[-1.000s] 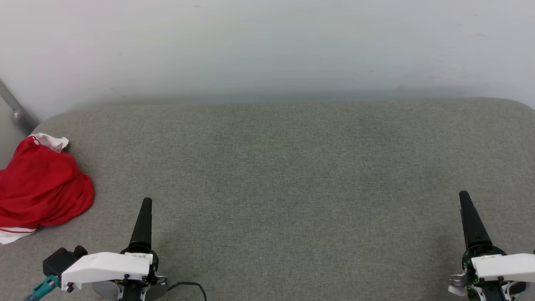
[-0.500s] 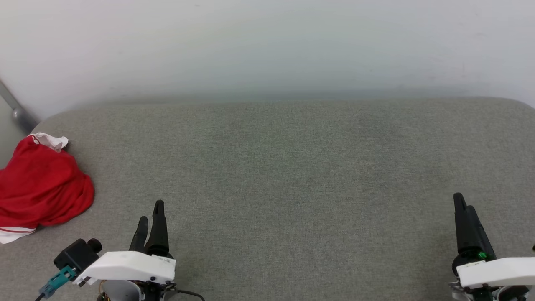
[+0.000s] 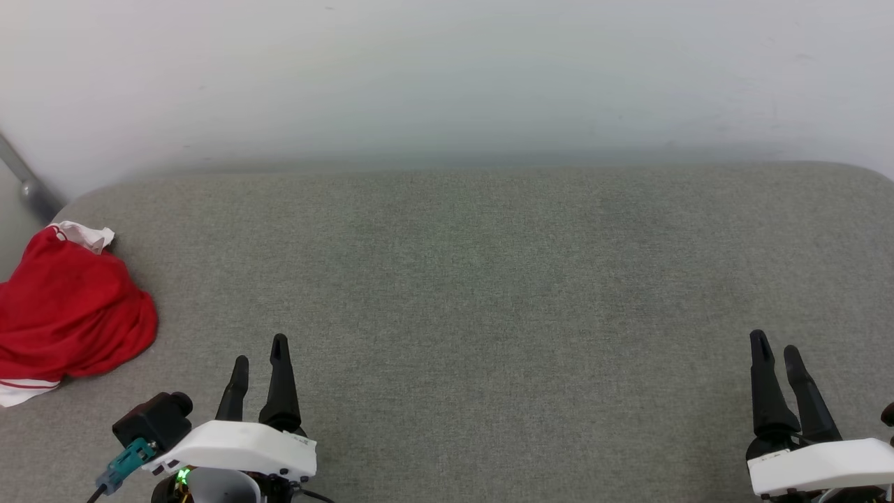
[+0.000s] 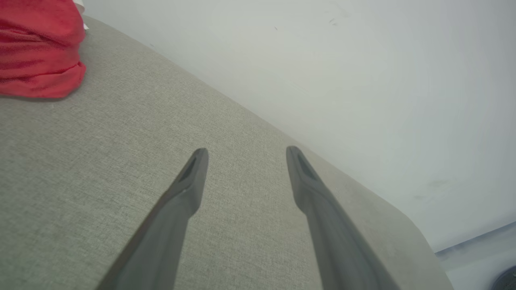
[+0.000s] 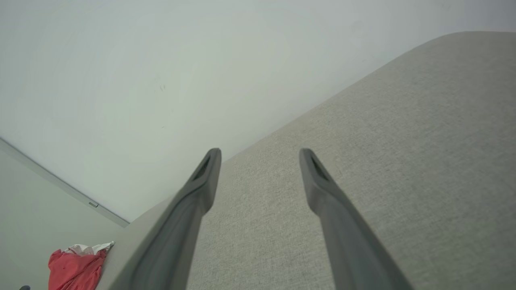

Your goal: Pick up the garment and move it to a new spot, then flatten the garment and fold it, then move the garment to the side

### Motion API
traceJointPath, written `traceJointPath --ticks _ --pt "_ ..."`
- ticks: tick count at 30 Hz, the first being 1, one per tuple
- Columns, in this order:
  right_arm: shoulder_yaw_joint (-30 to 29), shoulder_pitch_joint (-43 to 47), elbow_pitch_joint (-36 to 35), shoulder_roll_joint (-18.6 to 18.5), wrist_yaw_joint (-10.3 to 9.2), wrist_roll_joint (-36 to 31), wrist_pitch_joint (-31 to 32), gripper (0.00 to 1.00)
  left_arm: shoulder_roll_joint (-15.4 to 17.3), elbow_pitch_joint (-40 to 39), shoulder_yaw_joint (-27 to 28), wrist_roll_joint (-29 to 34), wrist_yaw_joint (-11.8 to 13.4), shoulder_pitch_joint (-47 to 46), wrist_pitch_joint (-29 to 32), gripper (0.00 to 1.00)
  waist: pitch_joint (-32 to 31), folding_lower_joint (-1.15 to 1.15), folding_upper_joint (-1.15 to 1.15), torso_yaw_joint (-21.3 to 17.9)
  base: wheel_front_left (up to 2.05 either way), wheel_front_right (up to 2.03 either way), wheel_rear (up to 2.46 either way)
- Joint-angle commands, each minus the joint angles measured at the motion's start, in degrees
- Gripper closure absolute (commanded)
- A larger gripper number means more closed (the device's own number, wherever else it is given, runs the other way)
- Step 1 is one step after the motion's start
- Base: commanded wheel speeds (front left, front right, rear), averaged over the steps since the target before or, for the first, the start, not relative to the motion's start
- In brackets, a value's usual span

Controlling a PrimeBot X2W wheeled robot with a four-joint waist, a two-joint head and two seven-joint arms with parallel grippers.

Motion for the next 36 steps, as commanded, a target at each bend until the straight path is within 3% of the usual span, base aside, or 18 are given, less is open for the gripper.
traceJointPath --ticks 1,36 --pt "0.1 0.0 -1.2 0.0 0.00 -2.0 -0.6 0.00 0.5 -1.0 -0.3 2.0 0.4 0.1 -0.6 0.00 0.0 0.00 0.00 0.0 0.00 0.00 0.00" --pt "-0.1 3.8 -5.7 0.1 0.00 -21.7 -5.8 0.00 1.0 -2.8 -4.8 23.1 2.0 2.7 -5.8 0.00 0.2 0.00 0.00 0.3 0.00 0.00 0.00"
